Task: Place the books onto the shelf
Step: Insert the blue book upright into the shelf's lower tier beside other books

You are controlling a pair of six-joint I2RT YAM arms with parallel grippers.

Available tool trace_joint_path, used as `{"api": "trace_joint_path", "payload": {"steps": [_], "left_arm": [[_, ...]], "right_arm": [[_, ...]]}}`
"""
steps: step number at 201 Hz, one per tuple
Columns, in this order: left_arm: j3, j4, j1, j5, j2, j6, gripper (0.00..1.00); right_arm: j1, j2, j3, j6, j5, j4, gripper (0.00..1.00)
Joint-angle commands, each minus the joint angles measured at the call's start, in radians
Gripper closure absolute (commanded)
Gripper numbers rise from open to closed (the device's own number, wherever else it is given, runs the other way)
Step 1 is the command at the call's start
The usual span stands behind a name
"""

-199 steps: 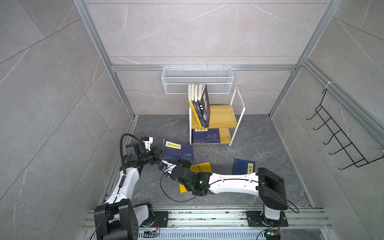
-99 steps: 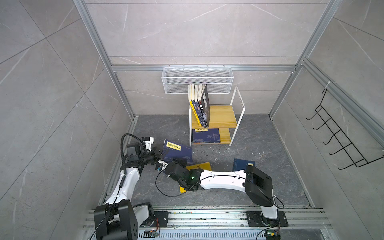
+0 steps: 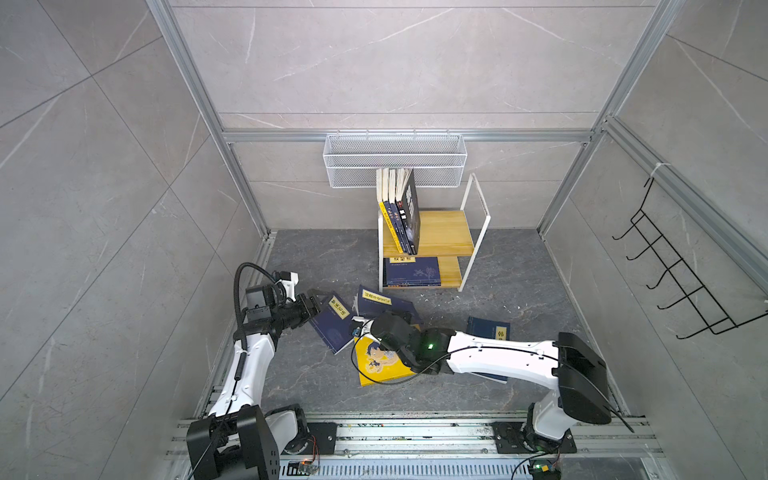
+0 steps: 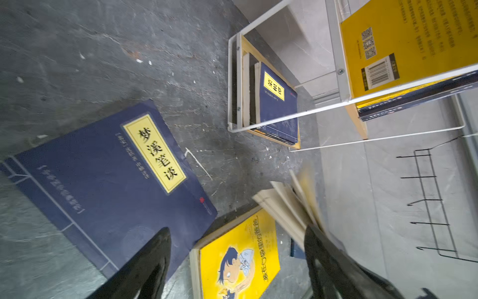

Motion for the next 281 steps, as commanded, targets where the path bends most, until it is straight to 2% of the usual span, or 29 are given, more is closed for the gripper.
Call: {"api": "trace_joint_path", "payload": {"steps": [1,25,45,61,144,205,281], "left_arm": [[0.038,-0.055,0.018,-0.080,-0.033,0.092,0.12],[0.057,-0.088,0.021,-0.137,-0.031,0.128,0.05],[0.055,-0.086,0.027,-0.139,-0.034,0.145,0.00],[0.057,-0.098,0.027,-0.138,-0.034,0.184,0.00],[0.055,-0.096,0.035,-0.152,-0.032,0.190,0.00],[0.058,-0.105,0.040,-0.165,-0.034,0.187,0.00],[0.057,-0.107,0.049,-0.180,-0.042,0.186,0.00]], "right_arm": [[-0.025,-0.077,-0.007,-0.067,-0.057,-0.120,1.00],[-0.057,-0.100,-0.004,-0.141,-0.036,-0.163,1.00],[-0.075,-0.099,0.001,-0.219,0.001,-0.184,1.00],[-0.097,-0.108,-0.009,-0.277,0.011,-0.160,1.00],[-0.209,-0.091,-0.037,-0.502,0.004,0.045,1.00],[-0.295,-0.002,-0.037,-0.552,-0.059,0.200,1.00],[-0.331,0.100,-0.041,-0.601,-0.101,0.355,1.00]]}}
